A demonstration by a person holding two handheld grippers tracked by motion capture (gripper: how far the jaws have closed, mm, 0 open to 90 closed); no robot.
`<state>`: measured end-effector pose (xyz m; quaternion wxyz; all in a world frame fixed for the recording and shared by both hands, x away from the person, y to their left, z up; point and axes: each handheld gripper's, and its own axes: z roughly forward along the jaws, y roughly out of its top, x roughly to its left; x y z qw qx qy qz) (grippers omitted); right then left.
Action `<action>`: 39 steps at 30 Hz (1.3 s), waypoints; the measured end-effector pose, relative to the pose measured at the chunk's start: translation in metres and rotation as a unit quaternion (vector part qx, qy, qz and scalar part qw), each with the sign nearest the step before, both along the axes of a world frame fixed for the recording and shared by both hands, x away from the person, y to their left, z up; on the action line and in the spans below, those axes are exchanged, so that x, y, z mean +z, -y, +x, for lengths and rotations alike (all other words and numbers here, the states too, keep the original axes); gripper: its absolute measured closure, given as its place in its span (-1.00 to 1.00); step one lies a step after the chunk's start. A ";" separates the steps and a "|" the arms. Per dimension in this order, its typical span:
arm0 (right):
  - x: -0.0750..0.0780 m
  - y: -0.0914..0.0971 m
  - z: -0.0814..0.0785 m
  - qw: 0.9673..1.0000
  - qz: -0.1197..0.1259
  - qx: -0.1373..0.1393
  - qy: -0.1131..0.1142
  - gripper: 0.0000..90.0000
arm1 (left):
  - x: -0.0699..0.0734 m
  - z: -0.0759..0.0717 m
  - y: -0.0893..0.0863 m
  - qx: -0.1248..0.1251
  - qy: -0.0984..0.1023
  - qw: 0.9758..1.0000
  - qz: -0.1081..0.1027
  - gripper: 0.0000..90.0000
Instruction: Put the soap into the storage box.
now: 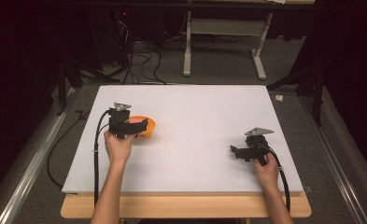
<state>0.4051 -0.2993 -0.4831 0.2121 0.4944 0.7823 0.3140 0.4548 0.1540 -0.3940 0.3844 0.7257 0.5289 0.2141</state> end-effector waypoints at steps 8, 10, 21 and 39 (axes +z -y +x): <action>0.000 0.000 0.000 1.000 0.000 0.001 0.000 -0.68 | 0.007 -0.012 -0.001 -0.016 0.013 1.000 -0.007 -0.65; 0.000 0.000 0.000 1.000 0.000 0.001 0.000 -0.68 | 0.008 -0.015 0.000 -0.021 0.016 1.000 -0.010 -0.65; 0.000 0.000 0.000 1.000 0.000 0.000 0.000 -0.68 | 0.014 -0.030 0.003 -0.045 0.029 0.998 -0.016 -0.65; 0.000 0.000 0.000 1.000 -0.001 0.002 0.001 -0.68 | 0.010 -0.053 0.017 -0.091 0.035 0.995 -0.024 -0.65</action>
